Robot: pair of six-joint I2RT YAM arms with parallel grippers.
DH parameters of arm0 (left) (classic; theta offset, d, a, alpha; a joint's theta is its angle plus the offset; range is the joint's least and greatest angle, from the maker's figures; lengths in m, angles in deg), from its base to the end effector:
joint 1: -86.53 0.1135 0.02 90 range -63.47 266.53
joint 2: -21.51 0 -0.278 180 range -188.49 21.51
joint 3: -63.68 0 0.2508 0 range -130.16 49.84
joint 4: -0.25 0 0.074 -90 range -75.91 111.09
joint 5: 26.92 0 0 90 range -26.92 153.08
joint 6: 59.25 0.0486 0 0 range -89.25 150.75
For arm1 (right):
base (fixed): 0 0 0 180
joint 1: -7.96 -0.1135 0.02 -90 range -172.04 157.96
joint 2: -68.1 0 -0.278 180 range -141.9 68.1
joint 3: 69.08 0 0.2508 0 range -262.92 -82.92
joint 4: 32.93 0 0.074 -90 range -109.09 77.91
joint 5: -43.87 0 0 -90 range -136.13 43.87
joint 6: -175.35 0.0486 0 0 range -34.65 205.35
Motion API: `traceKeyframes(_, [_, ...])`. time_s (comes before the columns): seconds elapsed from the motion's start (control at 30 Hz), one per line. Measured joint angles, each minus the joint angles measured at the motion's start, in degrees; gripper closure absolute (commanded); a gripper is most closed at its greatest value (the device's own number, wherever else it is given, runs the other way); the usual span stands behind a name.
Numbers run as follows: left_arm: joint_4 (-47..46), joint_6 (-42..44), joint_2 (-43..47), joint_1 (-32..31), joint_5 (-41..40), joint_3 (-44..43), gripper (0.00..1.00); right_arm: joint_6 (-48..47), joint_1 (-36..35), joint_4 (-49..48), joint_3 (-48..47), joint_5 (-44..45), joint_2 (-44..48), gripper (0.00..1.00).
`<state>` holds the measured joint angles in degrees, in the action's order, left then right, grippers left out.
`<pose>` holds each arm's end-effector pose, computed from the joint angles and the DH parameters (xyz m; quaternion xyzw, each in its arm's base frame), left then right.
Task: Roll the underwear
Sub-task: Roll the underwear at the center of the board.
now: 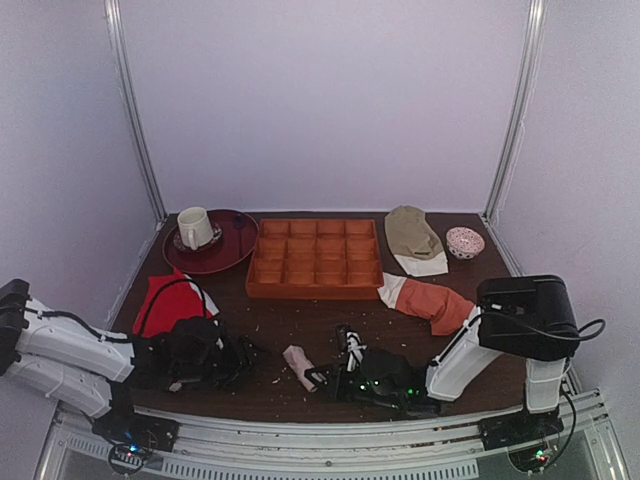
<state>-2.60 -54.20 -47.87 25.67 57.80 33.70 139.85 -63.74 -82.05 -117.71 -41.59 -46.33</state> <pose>0.1082 -0.1849 0.1416 -0.2064 0.8683 -0.4173 0.1714 0.1151 0.3359 0.1027 -0.0965 0.7961 0.5177 0.2983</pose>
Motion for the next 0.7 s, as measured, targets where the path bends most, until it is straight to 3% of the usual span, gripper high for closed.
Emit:
traceKeyframes(0.33, [-3.3,0.0,-2.8,-0.5,0.2,-0.2,0.36,7.6,0.0,-4.5,0.9,0.4,-2.0,1.00])
traceKeyframes(0.57, [-5.2,0.0,-4.4,-0.7,0.4,-0.3,0.34,13.8,0.4,-15.0,3.1,1.0,-5.4,1.00])
traceKeyframes(0.7, [-7.4,0.0,-6.5,-1.0,1.1,-0.4,0.34,14.8,0.4,-16.2,3.3,1.2,-5.8,1.00])
